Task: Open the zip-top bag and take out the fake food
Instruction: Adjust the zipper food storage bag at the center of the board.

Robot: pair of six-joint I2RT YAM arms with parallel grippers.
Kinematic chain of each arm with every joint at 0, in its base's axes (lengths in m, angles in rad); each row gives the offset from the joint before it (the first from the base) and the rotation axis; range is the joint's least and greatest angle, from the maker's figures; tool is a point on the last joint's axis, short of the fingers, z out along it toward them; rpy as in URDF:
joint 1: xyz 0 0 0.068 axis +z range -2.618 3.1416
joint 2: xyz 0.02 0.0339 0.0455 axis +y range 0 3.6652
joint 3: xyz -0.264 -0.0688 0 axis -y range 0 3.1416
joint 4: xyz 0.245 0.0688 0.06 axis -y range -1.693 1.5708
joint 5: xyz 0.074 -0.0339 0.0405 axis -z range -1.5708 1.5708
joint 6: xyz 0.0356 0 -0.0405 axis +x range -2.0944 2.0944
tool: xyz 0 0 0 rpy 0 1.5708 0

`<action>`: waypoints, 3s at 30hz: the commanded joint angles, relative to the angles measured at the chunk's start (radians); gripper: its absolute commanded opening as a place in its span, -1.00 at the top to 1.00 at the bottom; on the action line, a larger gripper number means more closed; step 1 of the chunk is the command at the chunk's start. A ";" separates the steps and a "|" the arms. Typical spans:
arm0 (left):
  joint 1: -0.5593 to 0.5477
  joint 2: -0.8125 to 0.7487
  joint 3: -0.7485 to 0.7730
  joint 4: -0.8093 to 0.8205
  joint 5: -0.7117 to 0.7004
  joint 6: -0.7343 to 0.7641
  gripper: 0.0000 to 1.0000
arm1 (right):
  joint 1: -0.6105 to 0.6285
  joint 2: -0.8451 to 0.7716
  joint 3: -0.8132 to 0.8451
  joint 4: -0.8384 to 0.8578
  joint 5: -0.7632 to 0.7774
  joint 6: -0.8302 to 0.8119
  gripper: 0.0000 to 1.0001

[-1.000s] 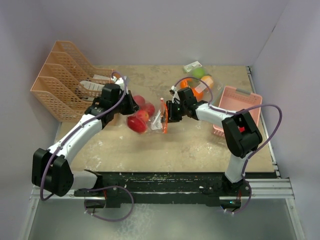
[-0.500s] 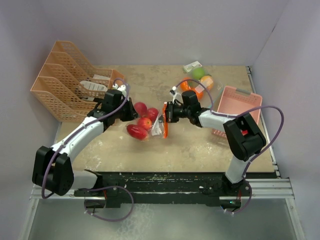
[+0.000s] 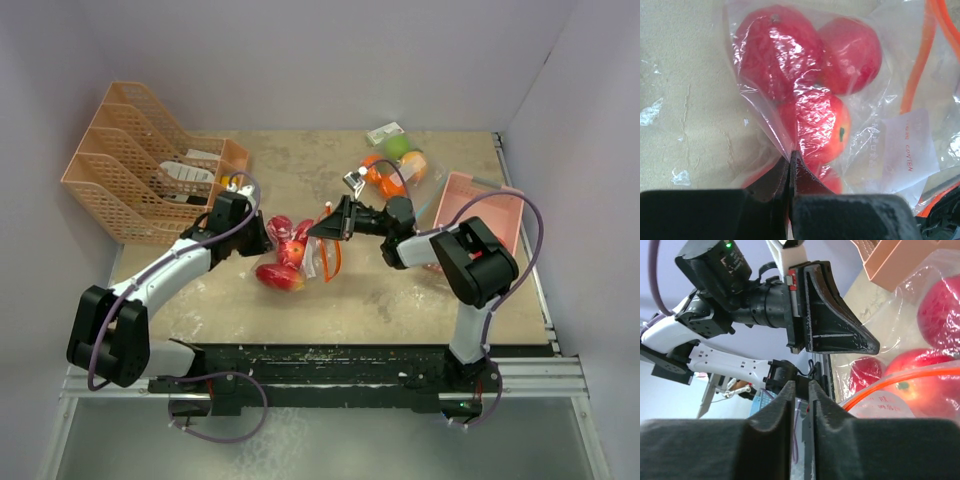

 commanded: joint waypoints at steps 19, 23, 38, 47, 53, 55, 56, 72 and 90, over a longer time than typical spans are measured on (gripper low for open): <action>-0.005 0.037 -0.002 0.058 -0.014 -0.019 1.00 | -0.051 -0.341 0.103 -1.056 0.241 -0.717 -0.16; -0.005 0.046 -0.002 0.061 -0.011 -0.019 1.00 | -0.101 -0.383 0.040 -1.025 0.267 -0.683 -0.16; -0.004 0.073 0.015 0.071 0.002 -0.020 1.00 | -0.126 -0.317 0.007 -0.989 0.218 -0.681 0.20; -0.003 0.083 0.022 0.067 -0.003 -0.020 1.00 | -0.131 -0.382 0.016 -1.041 0.189 -0.722 1.00; 0.004 0.045 0.036 0.030 -0.049 -0.008 1.00 | -0.208 -0.441 -0.011 -1.079 0.235 -0.735 1.00; 0.008 0.027 0.041 0.020 -0.061 0.001 1.00 | -0.252 -0.463 -0.022 -1.090 0.237 -0.735 1.00; 0.010 0.024 0.044 0.014 -0.065 0.006 1.00 | -0.272 -0.472 -0.028 -1.089 0.234 -0.734 1.00; 0.011 0.041 0.073 0.031 -0.022 -0.011 1.00 | -0.293 -0.476 -0.032 -0.985 0.119 -0.703 0.98; 0.010 -0.013 0.293 -0.053 0.010 0.006 1.00 | -0.291 -0.385 -0.049 -1.069 0.148 -0.766 1.00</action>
